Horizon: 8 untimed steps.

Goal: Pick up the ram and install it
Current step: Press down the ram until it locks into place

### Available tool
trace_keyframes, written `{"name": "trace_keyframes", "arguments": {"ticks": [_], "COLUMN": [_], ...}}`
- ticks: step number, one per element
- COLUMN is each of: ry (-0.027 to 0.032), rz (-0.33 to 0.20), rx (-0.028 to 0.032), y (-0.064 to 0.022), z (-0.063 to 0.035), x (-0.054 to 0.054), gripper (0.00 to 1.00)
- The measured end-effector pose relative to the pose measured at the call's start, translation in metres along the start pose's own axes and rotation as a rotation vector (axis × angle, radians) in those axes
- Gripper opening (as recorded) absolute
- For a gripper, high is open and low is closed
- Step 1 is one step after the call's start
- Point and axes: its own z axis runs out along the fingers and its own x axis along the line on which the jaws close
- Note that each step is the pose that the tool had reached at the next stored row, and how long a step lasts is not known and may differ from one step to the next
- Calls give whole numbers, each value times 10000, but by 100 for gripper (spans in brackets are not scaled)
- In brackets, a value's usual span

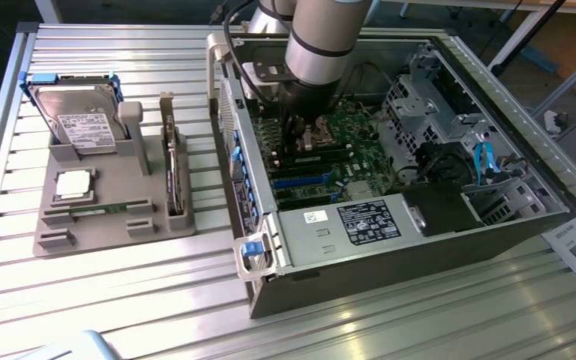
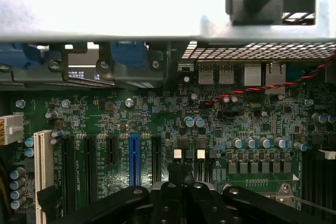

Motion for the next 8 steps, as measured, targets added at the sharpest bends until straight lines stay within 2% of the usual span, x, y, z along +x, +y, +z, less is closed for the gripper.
{"name": "trace_keyframes", "arguments": {"ticks": [8], "ry": [1], "rz": [0], "rx": [-1], "y": [0], "z": [29], "x": [1], "gripper": [10]}}
